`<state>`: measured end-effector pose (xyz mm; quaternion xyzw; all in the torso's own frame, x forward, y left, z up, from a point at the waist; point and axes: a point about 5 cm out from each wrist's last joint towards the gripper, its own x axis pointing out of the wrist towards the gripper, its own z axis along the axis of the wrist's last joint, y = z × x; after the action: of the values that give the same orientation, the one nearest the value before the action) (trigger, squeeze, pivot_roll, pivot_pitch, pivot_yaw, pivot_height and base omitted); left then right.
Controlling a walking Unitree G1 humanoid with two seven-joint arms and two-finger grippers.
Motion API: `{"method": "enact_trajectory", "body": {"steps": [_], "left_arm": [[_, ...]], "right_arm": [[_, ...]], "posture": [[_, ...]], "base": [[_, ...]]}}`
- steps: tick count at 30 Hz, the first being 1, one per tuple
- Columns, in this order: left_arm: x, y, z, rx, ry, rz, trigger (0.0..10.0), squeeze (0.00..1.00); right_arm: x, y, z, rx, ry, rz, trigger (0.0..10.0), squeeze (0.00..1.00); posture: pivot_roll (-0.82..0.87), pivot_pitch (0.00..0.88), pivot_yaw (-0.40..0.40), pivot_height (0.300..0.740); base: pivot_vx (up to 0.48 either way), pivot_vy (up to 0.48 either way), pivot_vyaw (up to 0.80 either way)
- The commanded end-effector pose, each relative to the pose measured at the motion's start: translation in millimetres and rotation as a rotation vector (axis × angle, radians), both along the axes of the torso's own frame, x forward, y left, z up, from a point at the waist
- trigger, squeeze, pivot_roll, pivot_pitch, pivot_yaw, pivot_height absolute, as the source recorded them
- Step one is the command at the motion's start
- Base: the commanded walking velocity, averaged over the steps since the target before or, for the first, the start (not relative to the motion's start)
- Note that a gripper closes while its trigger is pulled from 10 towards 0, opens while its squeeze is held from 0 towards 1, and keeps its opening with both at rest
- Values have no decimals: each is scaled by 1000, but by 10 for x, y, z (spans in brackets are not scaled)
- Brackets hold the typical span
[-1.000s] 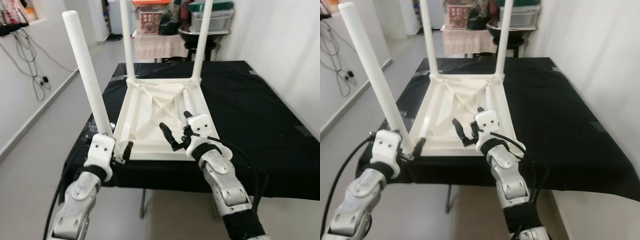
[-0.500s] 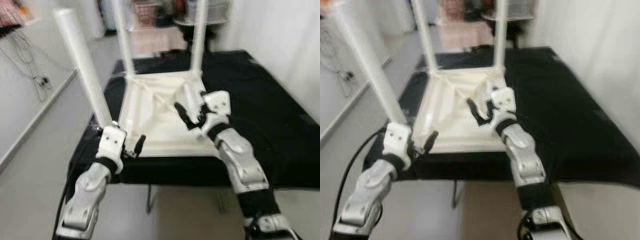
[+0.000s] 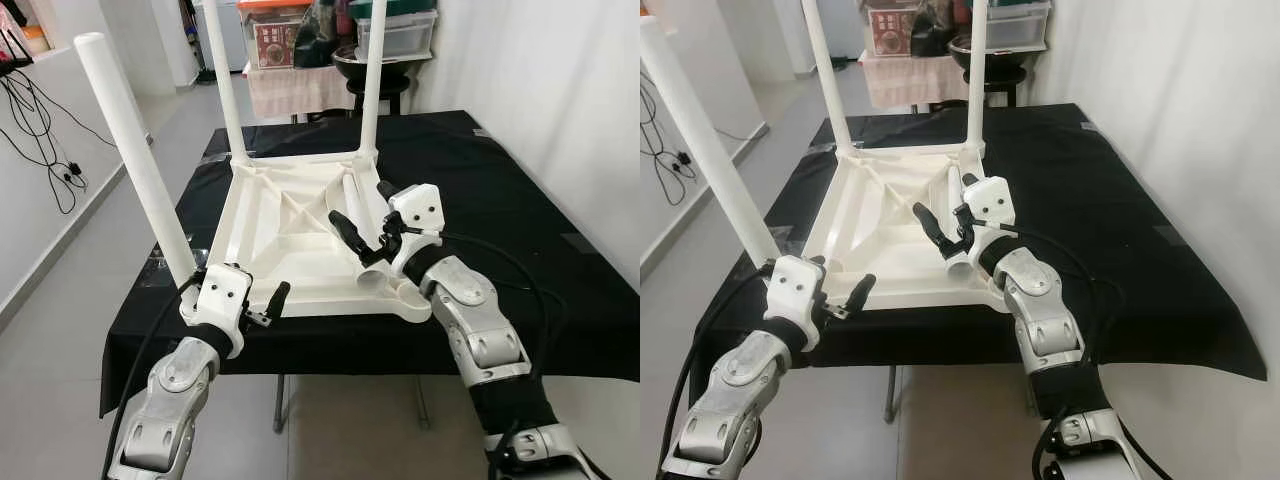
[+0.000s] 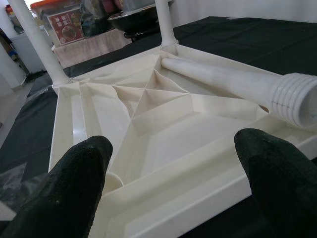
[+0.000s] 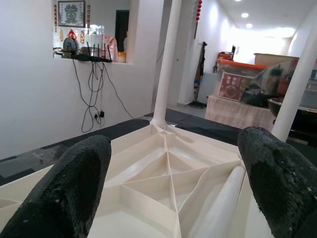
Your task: Building children table
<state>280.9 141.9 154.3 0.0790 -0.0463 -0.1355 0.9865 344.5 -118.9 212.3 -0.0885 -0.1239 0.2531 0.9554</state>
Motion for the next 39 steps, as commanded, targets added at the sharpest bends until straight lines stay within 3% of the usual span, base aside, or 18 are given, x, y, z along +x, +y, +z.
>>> {"method": "enact_trajectory", "body": {"steps": [1,16,27,28,29,30,31,32,33,35,39], "left_arm": [[-1,11,12,10,2,-3,10000,0],[-8,7,16,6,3,-11,10000,0],[-41,20,-2,-3,10,5,10000,0],[-55,28,-11,-3,21,17,10000,0],[-55,28,-11,-3,21,17,10000,0],[-83,41,-42,3,54,35,10000,0],[-83,41,-42,3,54,35,10000,0],[-132,41,-103,9,116,36,10000,0],[-132,41,-103,9,116,36,10000,0],[-180,3,-178,18,185,-12,10000,0],[-196,-14,-216,19,216,-28,10000,0]], "right_arm": [[-10,88,29,-14,-16,34,10000,0],[-12,114,-8,-33,-7,38,10000,0],[19,81,-20,-176,78,64,10000,0],[33,76,-29,-243,127,52,10000,0],[33,76,-29,-243,127,52,10000,0],[66,73,-52,-316,233,30,10000,0],[66,73,-52,-316,233,30,10000,0],[126,36,-109,-350,463,-29,10000,0],[126,36,-109,-350,463,-29,10000,0],[147,50,-122,-355,579,-6,10000,0],[231,76,-82,-323,658,-40,10000,0]], "posture": [[-76,0,56,740],[-75,0,56,740],[-83,0,66,740],[-83,0,66,740],[-83,0,66,740],[-83,0,66,740],[-83,0,66,740],[-82,0,63,740],[-82,0,63,740],[-79,0,63,740],[-74,0,61,740]], "base": [[270,0,0],[274,0,0],[0,-118,0],[0,0,0],[0,0,0],[0,0,0],[0,0,0],[0,0,0],[0,0,0],[0,0,0],[0,0,0]]}}
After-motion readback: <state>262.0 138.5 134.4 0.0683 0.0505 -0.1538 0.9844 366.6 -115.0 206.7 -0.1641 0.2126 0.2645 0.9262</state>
